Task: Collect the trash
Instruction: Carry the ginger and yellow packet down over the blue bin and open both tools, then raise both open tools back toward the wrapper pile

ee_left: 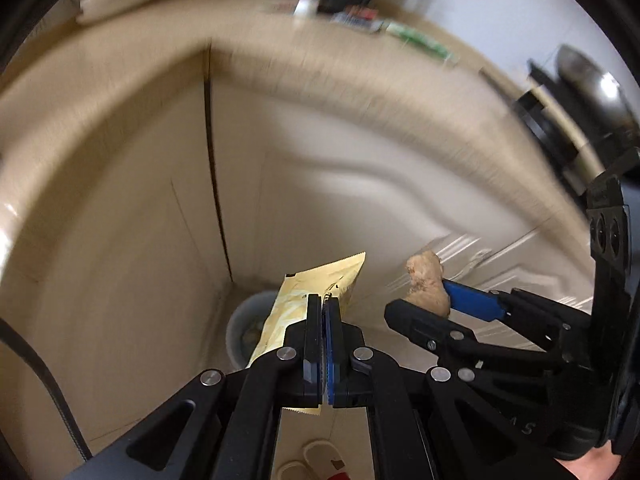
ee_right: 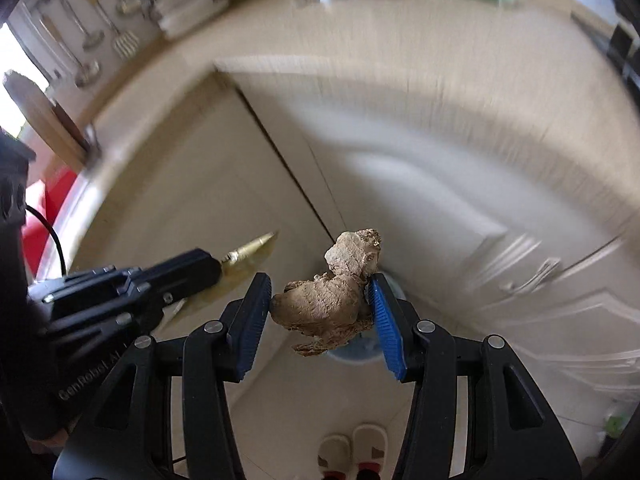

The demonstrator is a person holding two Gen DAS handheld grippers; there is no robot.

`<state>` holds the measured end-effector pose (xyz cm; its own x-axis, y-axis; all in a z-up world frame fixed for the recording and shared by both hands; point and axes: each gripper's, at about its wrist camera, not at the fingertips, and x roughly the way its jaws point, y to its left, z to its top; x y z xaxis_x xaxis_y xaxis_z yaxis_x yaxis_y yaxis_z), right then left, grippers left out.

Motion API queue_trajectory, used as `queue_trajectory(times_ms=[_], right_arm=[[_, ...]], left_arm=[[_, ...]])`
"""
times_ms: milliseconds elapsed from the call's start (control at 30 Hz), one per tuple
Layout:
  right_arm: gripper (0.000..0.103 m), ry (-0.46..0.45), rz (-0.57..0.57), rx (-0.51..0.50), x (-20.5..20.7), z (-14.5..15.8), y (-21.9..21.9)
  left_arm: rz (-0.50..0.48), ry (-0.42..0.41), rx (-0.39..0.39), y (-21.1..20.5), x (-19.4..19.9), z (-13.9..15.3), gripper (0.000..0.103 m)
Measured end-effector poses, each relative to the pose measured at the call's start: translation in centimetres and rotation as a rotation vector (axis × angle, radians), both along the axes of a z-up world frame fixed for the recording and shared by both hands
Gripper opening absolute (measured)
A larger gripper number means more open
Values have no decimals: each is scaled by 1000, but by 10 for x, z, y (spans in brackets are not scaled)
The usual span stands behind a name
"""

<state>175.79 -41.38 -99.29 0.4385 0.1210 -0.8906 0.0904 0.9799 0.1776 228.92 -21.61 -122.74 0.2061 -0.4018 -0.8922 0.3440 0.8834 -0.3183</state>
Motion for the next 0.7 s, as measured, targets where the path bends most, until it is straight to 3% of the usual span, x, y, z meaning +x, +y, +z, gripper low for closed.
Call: queue_trajectory(times_ms=[233,400,500,567,633,700], right_arm=[[48,104,25,13,17,-98,-12],[48,158,27,41,25,-136,-20],[48,181,28,57,29,-147,-24],[49,187,23,75,31,-148,-24],[50,187,17,87,32,-144,-23],[50,179,18,80,33,-137,-22]], left_arm=[[6,88,36,2,-7,-53,0],[20,90,81,5,-12,-52,1],[28,79,120,13,-19,-35,9],[43,62,133,18,-24,-18,21],[56,48,144,19,-29,0,41],[69,34,144,19,-36,19,44]])
